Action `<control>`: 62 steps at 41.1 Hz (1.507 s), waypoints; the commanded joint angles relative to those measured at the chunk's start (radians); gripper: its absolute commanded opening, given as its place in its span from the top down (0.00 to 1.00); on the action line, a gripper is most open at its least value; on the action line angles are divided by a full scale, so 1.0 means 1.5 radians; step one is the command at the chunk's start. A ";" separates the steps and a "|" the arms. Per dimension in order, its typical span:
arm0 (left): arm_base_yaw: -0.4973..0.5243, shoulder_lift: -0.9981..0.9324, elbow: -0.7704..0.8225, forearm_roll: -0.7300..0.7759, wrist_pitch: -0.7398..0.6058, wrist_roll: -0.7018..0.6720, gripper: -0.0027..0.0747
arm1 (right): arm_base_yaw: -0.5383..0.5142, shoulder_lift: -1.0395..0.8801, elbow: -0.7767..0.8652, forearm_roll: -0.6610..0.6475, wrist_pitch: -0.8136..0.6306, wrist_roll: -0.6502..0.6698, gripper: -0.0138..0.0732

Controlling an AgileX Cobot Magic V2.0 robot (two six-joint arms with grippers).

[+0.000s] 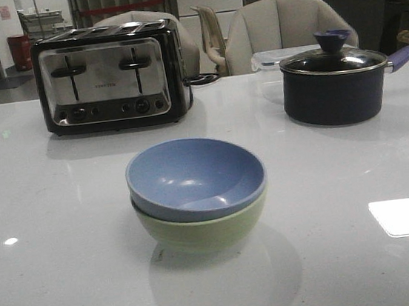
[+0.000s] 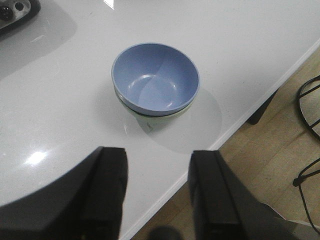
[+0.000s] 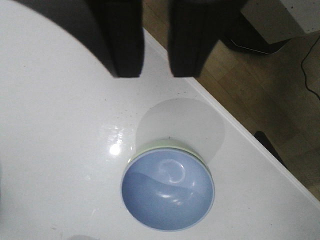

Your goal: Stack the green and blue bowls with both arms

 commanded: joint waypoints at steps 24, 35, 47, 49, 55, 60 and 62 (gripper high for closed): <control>-0.004 -0.001 -0.017 -0.004 -0.048 -0.008 0.84 | -0.001 0.000 -0.017 0.002 -0.038 -0.008 0.80; 0.000 -0.007 -0.017 -0.002 -0.049 -0.008 0.84 | -0.001 0.000 -0.017 0.002 -0.038 -0.008 0.80; 0.205 -0.188 0.056 0.016 -0.184 -0.007 0.84 | -0.001 0.000 -0.017 0.002 -0.038 -0.008 0.80; 0.238 -0.227 0.090 0.019 -0.226 -0.007 0.84 | -0.001 0.000 -0.017 0.002 -0.038 -0.008 0.80; 0.307 -0.319 0.184 0.019 -0.286 -0.007 0.84 | -0.001 0.000 -0.017 0.002 -0.038 -0.008 0.80; 0.338 -0.378 0.259 0.015 -0.324 -0.008 0.84 | -0.001 0.000 -0.017 0.002 -0.038 -0.008 0.80; 0.335 -0.396 0.291 0.028 -0.347 -0.025 0.84 | -0.001 0.000 -0.017 0.002 -0.038 -0.008 0.80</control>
